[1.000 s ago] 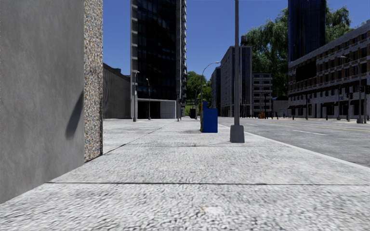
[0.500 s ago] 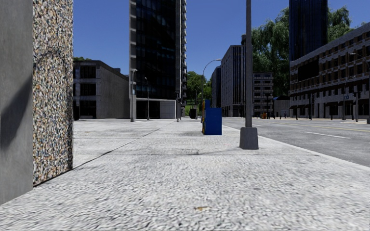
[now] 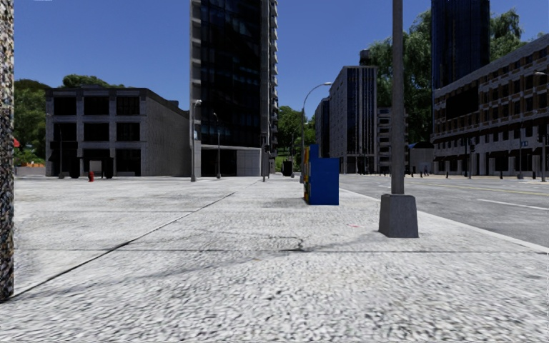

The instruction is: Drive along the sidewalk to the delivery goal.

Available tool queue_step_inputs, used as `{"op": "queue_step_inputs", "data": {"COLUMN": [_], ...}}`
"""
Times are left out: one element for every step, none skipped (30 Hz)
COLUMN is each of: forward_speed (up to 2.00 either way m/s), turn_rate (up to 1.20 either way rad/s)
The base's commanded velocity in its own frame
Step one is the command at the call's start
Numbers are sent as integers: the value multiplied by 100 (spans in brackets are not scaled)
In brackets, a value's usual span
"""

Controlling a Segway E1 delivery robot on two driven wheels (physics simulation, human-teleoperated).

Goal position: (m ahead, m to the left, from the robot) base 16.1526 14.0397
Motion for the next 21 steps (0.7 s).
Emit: {"op": "queue_step_inputs", "data": {"forward_speed": [200,200,200,200,200,200,200,200,200,200,200,200,200,200,200,200,200,200,200,200,200], "turn_rate": [40,45,47,47,47,47,47,47,47,48,48,49,49,49,49,49,49,49,49,49,49]}}
